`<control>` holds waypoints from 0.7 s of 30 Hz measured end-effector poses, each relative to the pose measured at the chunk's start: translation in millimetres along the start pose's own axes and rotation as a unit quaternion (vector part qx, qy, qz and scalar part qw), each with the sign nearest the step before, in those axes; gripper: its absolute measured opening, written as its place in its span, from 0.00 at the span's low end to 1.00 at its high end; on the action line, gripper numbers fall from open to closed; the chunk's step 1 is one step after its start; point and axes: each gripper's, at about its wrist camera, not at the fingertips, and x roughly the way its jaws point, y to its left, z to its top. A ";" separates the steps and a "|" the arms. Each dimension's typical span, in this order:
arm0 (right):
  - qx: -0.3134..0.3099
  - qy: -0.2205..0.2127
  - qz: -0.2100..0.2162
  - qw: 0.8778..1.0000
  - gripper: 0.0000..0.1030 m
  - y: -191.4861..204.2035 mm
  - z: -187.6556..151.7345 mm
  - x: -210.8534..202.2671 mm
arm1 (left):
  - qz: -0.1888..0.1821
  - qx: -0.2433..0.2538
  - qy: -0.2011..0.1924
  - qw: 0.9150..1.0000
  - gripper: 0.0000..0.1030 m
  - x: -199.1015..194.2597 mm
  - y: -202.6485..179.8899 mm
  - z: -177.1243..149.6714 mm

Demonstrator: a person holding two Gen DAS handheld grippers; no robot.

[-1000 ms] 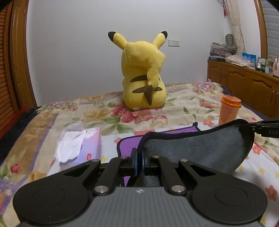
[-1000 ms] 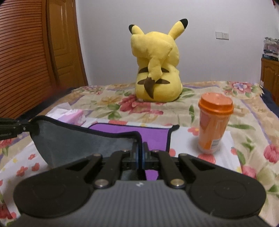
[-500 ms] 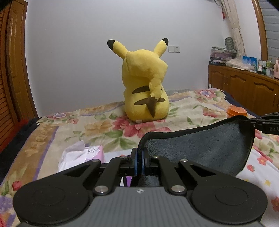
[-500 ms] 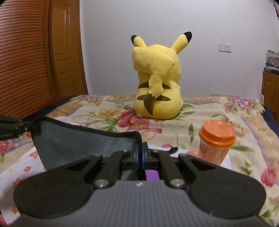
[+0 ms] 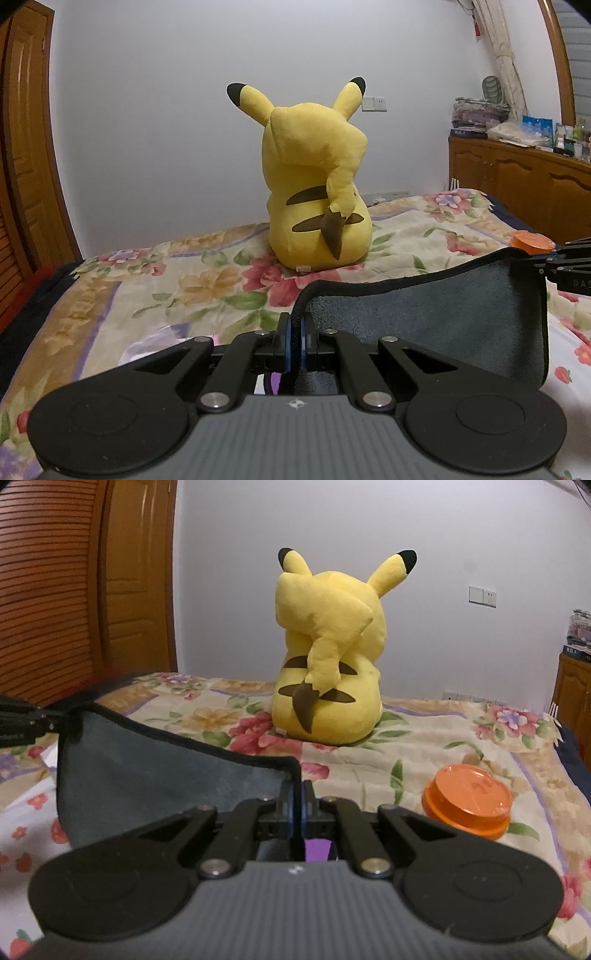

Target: Fold towel

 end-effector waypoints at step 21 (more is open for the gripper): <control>-0.042 0.033 -0.029 0.998 0.04 -7.5 -17.1 72.0 | 0.022 -0.006 0.039 0.999 0.05 85.7 8.7 -21.9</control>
